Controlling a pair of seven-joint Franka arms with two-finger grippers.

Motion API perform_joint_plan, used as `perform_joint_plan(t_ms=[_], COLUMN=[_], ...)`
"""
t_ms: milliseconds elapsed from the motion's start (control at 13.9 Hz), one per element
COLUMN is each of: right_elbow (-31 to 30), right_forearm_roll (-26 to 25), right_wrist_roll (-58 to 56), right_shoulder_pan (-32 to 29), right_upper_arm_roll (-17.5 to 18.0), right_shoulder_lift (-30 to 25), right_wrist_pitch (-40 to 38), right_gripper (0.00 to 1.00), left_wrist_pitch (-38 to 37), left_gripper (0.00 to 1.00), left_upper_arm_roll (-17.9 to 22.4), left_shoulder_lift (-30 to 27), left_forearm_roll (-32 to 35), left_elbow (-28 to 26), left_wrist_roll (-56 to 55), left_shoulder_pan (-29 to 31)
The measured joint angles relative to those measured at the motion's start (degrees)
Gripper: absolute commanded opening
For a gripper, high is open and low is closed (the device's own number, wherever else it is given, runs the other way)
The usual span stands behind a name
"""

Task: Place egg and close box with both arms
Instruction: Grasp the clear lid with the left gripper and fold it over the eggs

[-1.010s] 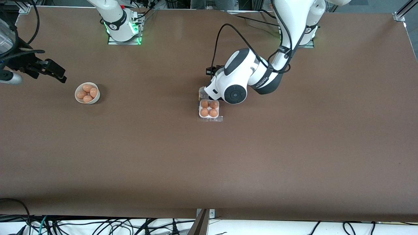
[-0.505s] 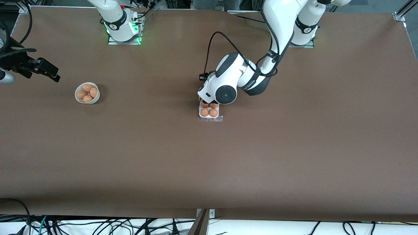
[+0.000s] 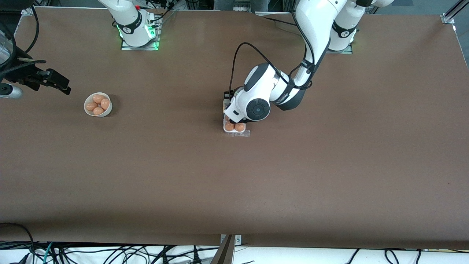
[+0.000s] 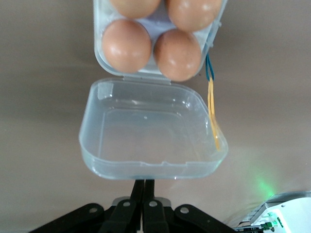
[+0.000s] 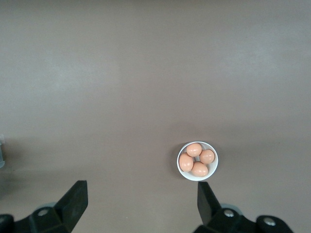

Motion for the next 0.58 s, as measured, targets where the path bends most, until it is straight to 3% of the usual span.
perform_joint_plan(t_ms=[577], right_elbow=[0.0], right_forearm_roll=[0.0], right_wrist_roll=[0.0], right_shoulder_pan=[0.0], right_upper_arm_roll=[-0.01], right_shoulder_lift=[0.0], right_wrist_pitch=[0.0], right_gripper=[1.0], left_wrist_pitch=[1.42], left_gripper=[0.05], left_upper_arm_roll=[2.03], left_shoulder_lift=[0.03], left_forearm_roll=[0.0], left_elbow=[0.73], left_wrist_roll=[-0.01], left_shoulder_pan=[0.11])
